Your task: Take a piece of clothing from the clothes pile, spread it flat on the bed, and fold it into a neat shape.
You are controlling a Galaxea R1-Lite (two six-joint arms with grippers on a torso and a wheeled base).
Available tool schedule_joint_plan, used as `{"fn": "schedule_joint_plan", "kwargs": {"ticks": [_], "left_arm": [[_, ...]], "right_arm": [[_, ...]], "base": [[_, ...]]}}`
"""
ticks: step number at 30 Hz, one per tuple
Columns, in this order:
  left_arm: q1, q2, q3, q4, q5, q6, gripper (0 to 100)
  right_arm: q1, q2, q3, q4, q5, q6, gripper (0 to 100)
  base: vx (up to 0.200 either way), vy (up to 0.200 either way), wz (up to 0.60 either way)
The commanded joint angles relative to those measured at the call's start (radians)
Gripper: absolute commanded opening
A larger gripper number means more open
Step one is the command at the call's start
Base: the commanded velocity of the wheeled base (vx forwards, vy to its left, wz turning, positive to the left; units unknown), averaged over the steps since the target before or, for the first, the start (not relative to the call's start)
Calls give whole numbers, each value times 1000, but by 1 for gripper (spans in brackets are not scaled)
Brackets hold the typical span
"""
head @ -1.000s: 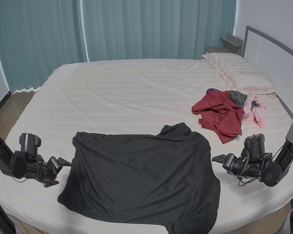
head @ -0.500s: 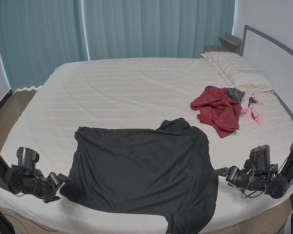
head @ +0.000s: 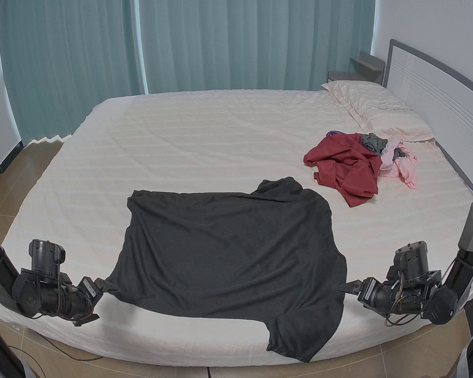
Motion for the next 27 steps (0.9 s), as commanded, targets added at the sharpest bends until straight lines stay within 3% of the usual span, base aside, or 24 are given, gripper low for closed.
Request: {"fn": "schedule_joint_plan", "kwargs": {"ticks": [1, 12, 27], "left_arm": [[-38, 87, -21, -93, 40, -67, 100], [-124, 300, -191, -125, 278, -86, 100], [-154, 407, -295, -125, 408, -84, 100]], "right_arm": [[19, 52, -29, -1, -3, 0, 100], [19, 71, -39, -1, -4, 1, 100], [22, 74, -41, -1, -4, 0, 100]], "base": [[0, 0, 0], [0, 0, 0], [0, 0, 0]]}}
